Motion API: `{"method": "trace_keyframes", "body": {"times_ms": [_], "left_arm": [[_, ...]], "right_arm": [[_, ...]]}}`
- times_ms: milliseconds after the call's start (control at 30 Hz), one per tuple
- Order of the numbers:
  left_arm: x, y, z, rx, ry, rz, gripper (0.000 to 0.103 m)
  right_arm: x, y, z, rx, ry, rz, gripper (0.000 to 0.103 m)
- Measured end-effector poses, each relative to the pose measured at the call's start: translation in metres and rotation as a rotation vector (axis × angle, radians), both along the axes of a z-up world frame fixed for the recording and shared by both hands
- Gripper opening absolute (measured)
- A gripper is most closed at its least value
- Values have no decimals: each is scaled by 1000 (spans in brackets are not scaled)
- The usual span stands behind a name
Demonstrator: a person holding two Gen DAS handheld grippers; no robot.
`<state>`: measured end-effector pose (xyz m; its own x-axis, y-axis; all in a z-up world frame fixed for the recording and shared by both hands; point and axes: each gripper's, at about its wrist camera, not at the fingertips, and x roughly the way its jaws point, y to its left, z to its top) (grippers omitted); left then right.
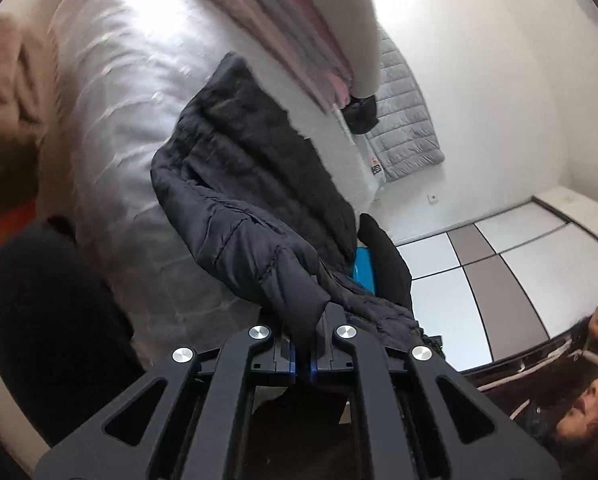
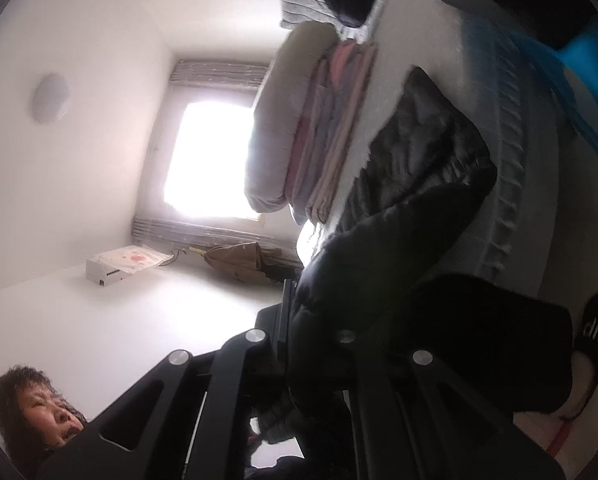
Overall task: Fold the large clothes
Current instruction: 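Lift the hem with both grippers and fold it toward the collar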
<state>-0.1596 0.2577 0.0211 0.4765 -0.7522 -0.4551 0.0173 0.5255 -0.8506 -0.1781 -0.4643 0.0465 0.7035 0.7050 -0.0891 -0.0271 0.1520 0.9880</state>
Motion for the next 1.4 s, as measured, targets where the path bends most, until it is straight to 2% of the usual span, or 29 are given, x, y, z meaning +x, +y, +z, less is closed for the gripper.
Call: {"method": "trace_keyframes", "body": {"times_ms": [133, 333, 567, 733, 1000, 1400], "left_arm": [[2, 0, -15, -24, 7, 13, 3], [22, -2, 9, -32, -67, 15, 4], [82, -5, 40, -60, -144, 24, 4], [133, -7, 48, -79, -159, 36, 4], [215, -14, 51, -76, -147, 38, 4], [313, -29, 31, -54, -92, 39, 4]], "right_arm": [[-2, -4, -4, 35, -5, -14, 6], [25, -4, 7, 50, -64, -28, 6], [86, -8, 27, 35, -112, -32, 6], [137, -11, 39, 18, -114, -40, 6], [213, -14, 36, -1, -62, -54, 7], [300, -27, 9, -52, 52, -74, 7]]}}
